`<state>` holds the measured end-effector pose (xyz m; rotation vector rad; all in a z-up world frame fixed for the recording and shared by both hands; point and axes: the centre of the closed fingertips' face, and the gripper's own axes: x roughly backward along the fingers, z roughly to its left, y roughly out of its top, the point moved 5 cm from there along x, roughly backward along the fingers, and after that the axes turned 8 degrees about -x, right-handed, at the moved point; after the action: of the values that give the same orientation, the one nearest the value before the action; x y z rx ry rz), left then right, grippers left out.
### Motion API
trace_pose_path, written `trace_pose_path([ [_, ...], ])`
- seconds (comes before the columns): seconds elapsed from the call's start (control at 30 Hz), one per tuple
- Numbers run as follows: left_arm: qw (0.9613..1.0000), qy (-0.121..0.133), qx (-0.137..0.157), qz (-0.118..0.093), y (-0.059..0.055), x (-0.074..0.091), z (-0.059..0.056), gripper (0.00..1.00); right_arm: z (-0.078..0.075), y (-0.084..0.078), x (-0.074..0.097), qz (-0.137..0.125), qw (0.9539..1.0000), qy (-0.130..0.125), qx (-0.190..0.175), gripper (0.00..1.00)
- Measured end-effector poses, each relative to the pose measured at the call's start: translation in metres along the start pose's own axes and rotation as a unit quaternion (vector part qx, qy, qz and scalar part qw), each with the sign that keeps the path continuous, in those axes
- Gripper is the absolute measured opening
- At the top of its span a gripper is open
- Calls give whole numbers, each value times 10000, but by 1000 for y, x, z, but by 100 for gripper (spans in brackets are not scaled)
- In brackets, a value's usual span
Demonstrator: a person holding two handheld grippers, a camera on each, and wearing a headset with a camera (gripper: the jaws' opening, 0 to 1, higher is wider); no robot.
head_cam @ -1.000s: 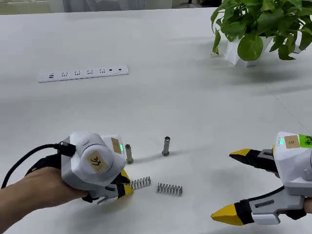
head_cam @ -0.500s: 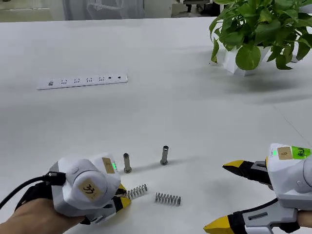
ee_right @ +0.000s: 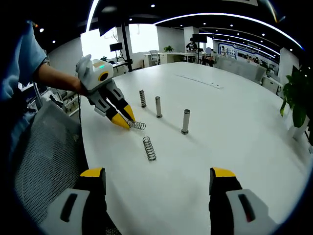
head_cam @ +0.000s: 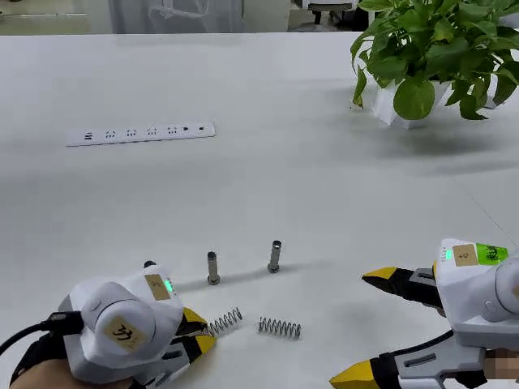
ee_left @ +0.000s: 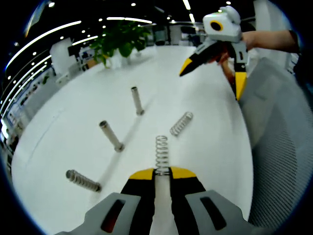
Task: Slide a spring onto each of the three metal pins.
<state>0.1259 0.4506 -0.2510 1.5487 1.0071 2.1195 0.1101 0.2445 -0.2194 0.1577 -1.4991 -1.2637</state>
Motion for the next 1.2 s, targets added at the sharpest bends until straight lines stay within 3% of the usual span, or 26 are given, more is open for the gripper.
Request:
trace_pose_path([
  [0.33,9991,227,146,-321,9,13,-9,10,8,11,-6,68,9995,199,225,86],
  [0.7,9979,346,244,-498,13,19,-17,10,16,28,-8,65,9976,385,566,85],
  [1.03,9974,342,184,-607,14,26,-22,10,31,36,-18,216,9932,706,901,78],
  [1.2,9975,240,138,-656,14,27,-26,10,40,42,-22,290,9884,956,1141,68],
])
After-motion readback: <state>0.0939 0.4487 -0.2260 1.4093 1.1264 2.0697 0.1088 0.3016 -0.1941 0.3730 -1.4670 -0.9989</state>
